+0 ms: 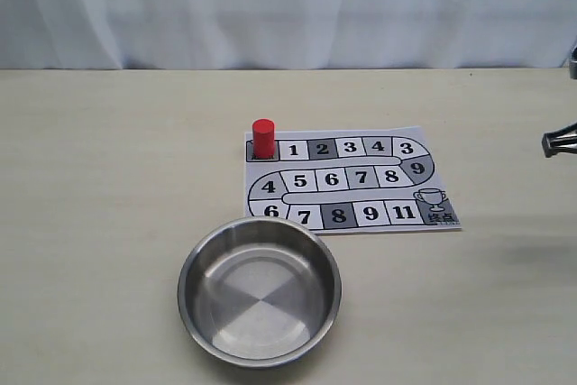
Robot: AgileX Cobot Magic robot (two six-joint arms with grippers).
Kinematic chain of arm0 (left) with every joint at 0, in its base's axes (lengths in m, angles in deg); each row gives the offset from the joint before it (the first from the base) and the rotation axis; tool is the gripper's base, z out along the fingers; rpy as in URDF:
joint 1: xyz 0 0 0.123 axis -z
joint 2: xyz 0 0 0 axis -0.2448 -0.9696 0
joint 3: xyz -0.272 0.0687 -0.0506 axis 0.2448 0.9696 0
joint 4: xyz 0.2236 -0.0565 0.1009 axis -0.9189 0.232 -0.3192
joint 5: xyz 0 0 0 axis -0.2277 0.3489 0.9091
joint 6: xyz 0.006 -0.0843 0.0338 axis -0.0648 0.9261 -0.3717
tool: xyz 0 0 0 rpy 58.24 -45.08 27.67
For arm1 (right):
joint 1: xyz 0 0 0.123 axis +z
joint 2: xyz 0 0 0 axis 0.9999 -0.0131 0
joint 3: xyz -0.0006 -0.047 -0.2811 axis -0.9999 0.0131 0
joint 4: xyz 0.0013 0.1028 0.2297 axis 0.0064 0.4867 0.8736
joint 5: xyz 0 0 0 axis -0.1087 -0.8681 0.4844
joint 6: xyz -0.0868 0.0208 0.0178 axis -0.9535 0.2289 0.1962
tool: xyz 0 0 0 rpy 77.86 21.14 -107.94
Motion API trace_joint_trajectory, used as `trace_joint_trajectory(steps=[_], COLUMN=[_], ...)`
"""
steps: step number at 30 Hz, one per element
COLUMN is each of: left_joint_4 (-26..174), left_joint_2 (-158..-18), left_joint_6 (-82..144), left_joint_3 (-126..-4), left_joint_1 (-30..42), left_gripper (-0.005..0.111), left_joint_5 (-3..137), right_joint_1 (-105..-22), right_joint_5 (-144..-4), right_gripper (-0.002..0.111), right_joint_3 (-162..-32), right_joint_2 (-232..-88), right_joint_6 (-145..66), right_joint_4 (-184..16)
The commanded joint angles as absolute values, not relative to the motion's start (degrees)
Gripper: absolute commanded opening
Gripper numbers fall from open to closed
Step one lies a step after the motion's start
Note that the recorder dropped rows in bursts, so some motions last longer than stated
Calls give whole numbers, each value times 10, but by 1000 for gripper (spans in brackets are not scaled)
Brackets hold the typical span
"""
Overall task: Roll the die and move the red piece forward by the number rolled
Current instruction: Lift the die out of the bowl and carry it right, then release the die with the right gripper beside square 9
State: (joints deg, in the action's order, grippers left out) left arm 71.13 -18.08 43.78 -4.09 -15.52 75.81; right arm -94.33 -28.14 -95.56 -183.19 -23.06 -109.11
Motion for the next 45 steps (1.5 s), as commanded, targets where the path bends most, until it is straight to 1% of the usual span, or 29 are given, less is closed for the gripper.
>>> trace_joint_trajectory(steps=[1, 4, 8, 9, 11, 15, 45], left_joint_4=[711, 711, 711, 711, 711, 711, 711], left_joint_2=[-180, -180, -180, -180, -180, -180, -180], left_joint_6=[438, 438, 438, 438, 438, 438, 438], left_joint_3=[-44, -44, -44, -44, -44, -44, -44], left_joint_1=[-155, -155, -155, -155, -155, -155, -155], left_gripper=[0, 0, 0, 0, 0, 0, 0], left_joint_5=[751, 751, 751, 751, 751, 751, 751], right_joint_1=[-945, -945, -945, -945, -945, -945, -945], right_joint_5=[-319, -334, -337, -334, -333, -330, -346], right_gripper=[11, 31, 68, 74, 81, 81, 81], right_joint_3=[-956, -956, -956, -956, -956, -956, -956], right_joint_2=[-1844, -1848, -1849, -1849, -1849, -1849, -1849], right_joint_6=[-382, -465, -524, -531, -538, -560, -579], right_joint_4=[-900, -781, -719, -713, -707, -681, -687])
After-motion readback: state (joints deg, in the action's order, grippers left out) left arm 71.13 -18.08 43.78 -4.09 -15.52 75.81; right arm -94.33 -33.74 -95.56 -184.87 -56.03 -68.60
